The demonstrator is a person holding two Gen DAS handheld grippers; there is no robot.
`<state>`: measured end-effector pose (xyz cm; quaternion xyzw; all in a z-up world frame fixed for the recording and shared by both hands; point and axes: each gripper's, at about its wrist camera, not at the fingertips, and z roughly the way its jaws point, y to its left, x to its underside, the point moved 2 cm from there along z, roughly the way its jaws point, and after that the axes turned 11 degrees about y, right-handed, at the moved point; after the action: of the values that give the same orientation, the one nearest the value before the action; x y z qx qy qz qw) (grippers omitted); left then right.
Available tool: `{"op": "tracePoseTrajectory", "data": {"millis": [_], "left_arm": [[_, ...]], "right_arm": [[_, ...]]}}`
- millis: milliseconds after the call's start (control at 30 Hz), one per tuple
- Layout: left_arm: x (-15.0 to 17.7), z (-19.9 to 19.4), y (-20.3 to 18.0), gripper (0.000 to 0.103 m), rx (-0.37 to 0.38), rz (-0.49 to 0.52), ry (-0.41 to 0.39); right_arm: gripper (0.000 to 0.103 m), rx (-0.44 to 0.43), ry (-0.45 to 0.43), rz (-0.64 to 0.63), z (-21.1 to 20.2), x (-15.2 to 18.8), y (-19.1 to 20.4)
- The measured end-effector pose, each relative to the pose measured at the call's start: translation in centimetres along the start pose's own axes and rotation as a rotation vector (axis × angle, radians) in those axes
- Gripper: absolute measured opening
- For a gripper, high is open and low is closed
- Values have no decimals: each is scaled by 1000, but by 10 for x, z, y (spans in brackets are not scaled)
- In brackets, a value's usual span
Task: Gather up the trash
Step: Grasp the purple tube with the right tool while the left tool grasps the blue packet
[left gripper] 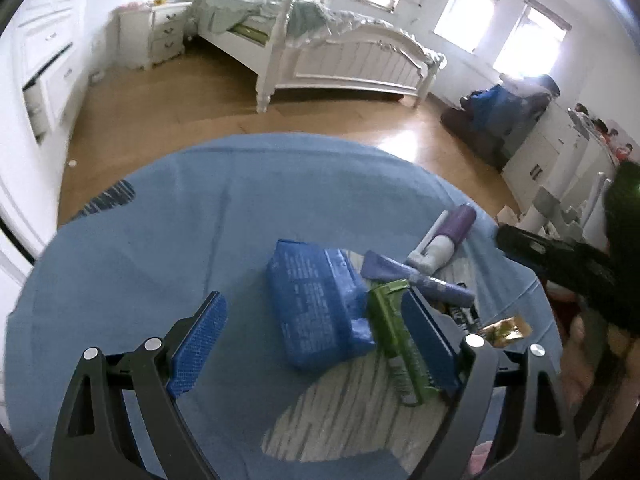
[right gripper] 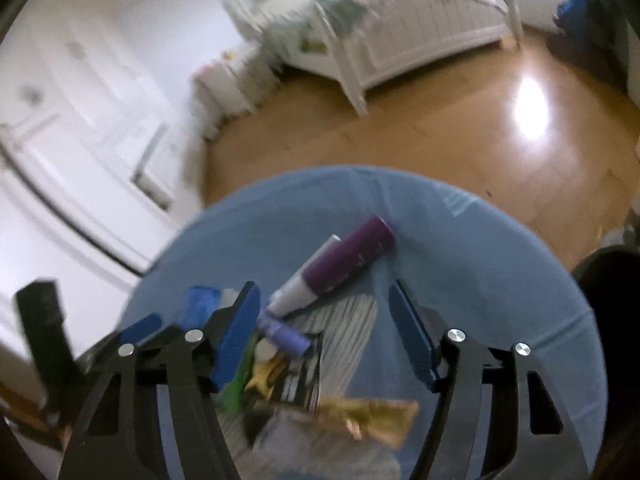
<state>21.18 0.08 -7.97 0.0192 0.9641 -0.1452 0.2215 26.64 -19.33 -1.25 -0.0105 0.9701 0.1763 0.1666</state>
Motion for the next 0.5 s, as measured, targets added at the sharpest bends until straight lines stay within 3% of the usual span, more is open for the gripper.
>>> {"op": "tracePoseTrajectory", "data": {"millis": [133,267,333,500], "left_arm": [[-1,6,3,77,-25,49,-12],[-2,6,7,56,-60,61,-41],[-2,5,10,54,-47,53,-48],[1,0,10,47,-64,54,-65]], "right_arm": [[63,56,55,47,31,-12,5],[63,180,51,-28,49,-17,26],[59,224,52,-83,56,-15,37],[27,219,63,-203,64,-8,58]]}}
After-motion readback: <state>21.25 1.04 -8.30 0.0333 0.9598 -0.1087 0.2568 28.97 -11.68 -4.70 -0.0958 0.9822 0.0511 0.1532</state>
